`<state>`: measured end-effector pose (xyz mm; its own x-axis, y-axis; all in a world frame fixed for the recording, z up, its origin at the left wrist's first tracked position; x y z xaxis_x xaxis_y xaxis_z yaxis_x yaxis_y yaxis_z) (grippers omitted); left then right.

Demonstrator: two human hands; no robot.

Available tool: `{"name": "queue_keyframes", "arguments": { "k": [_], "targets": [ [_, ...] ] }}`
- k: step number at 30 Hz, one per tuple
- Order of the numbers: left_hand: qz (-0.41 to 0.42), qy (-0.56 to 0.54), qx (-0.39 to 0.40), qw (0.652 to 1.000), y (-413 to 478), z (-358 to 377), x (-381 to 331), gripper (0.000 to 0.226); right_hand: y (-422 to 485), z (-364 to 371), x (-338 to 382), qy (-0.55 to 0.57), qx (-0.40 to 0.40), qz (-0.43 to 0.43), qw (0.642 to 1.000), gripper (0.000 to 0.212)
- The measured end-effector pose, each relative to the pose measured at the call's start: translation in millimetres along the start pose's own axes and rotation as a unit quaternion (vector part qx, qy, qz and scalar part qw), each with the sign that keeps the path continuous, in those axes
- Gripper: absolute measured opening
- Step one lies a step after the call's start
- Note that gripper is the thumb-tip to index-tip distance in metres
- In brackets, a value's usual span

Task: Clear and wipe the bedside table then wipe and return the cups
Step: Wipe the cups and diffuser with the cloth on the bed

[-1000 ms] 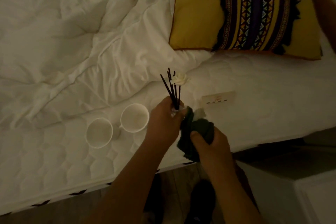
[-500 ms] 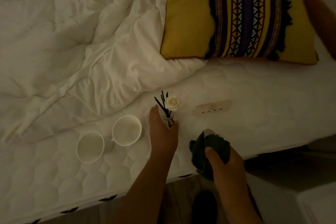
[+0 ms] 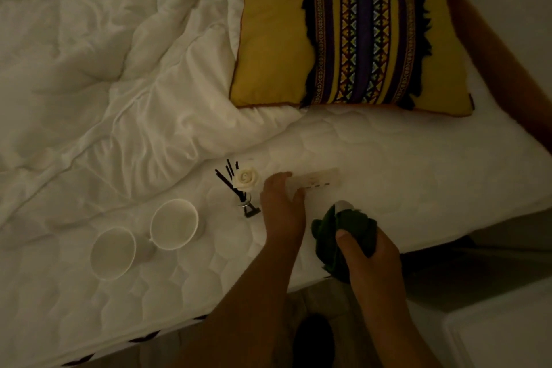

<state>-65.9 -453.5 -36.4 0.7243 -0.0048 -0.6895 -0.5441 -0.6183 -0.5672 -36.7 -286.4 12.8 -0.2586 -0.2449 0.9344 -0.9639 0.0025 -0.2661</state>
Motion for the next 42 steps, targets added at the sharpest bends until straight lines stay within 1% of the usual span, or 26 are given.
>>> {"name": "queue_keyframes", "arguments": {
  "k": [2, 4, 5, 6, 8, 10, 12, 14, 15, 16, 18, 19, 20, 24, 26, 28, 30, 31, 33, 35, 38, 39, 42],
  "targets": [
    [0.030, 0.009, -0.009, 0.999, 1, 1, -5, 0.025, 3, -5, 7, -0.020, -0.003, -0.026, 0.999, 0.021],
    [0.023, -0.004, 0.027, 0.999, -3, 4, -8, 0.012, 8, -8, 15, -0.068, -0.003, -0.070, 0.995, 0.024],
    [0.015, -0.018, 0.050, 0.998, -6, 6, -8, 0.005, 12, -8, 21, -0.101, -0.004, -0.095, 0.990, 0.029],
    [0.012, -0.033, 0.063, 0.997, -12, 6, -8, 0.003, 16, -8, 27, -0.131, -0.006, -0.124, 0.984, 0.038],
    [0.004, -0.058, 0.079, 0.995, -21, 6, -9, 0.004, 26, -5, 42, -0.166, -0.001, -0.186, 0.968, 0.055],
    [-0.015, -0.090, 0.111, 0.990, -32, 5, -12, 0.008, 35, 5, 54, -0.179, 0.019, -0.239, 0.954, 0.061],
    [-0.045, -0.150, 0.183, 0.971, -44, 7, -19, 0.016, 39, 17, 54, -0.181, 0.045, -0.246, 0.951, 0.061],
    [-0.089, -0.221, 0.246, 0.940, -53, 6, -25, 0.022, 40, 26, 54, -0.179, 0.036, -0.230, 0.956, 0.063],
    [-0.099, -0.242, 0.258, 0.930, -55, 5, -27, 0.023, 40, 28, 55, -0.182, 0.028, -0.238, 0.954, 0.064],
    [-0.102, -0.252, 0.260, 0.927, -55, 2, -29, 0.023, 41, 29, 59, -0.193, 0.026, -0.263, 0.945, 0.063],
    [-0.088, -0.238, 0.255, 0.933, -53, -6, -34, 0.022, 47, 26, 65, -0.241, 0.036, -0.328, 0.913, 0.052],
    [-0.072, -0.221, 0.253, 0.939, -53, -9, -36, 0.021, 53, 22, 65, -0.263, 0.040, -0.338, 0.903, 0.046],
    [-0.055, -0.205, 0.252, 0.944, -53, -13, -39, 0.020, 59, 15, 63, -0.274, 0.040, -0.329, 0.903, 0.042],
    [-0.022, -0.141, 0.218, 0.965, -51, -27, -50, 0.012, 77, -26, 53, -0.266, 0.005, -0.257, 0.929, 0.035],
    [-0.019, -0.114, 0.233, 0.966, -51, -26, -52, 0.012, 77, -36, 48, -0.273, -0.003, -0.237, 0.932, 0.031],
    [-0.012, -0.078, 0.245, 0.966, -54, -20, -54, 0.012, 71, -36, 48, -0.273, -0.005, -0.235, 0.933, 0.035],
    [-0.005, -0.060, 0.262, 0.963, -58, -14, -55, 0.015, 60, -22, 53, -0.258, 0.008, -0.259, 0.931, 0.047],
    [-0.007, -0.068, 0.278, 0.958, -60, -11, -54, 0.017, 54, -14, 56, -0.249, 0.014, -0.270, 0.930, 0.050],
    [-0.021, -0.103, 0.308, 0.946, -63, -10, -50, 0.021, 45, -1, 62, -0.243, 0.018, -0.296, 0.924, 0.047],
    [-0.030, -0.128, 0.311, 0.941, -63, -15, -44, 0.024, 42, 6, 60, -0.244, 0.037, -0.313, 0.917, 0.046],
    [-0.040, -0.152, 0.299, 0.941, -61, -19, -30, 0.023, 48, 0, 41, -0.249, 0.076, -0.294, 0.920, 0.054],
    [-0.045, -0.165, 0.287, 0.942, -60, -19, -27, 0.023, 51, -5, 33, -0.253, 0.078, -0.283, 0.922, 0.052],
    [-0.047, -0.174, 0.225, 0.958, -51, -23, -17, 0.020, 60, -23, 14, -0.247, 0.066, -0.236, 0.937, 0.032]
  ]
}}
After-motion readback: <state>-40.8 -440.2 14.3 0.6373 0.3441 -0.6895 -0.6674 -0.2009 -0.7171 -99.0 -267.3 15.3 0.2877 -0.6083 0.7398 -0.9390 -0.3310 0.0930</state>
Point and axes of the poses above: each hand's wrist, its own y-axis towards the middle knuckle, its own z-axis out of the palm, x = y × z, the point moved 5 cm from there along y, towards the middle knuckle, and after that the axes turned 15 degrees about -z, right-handed, at the moved point
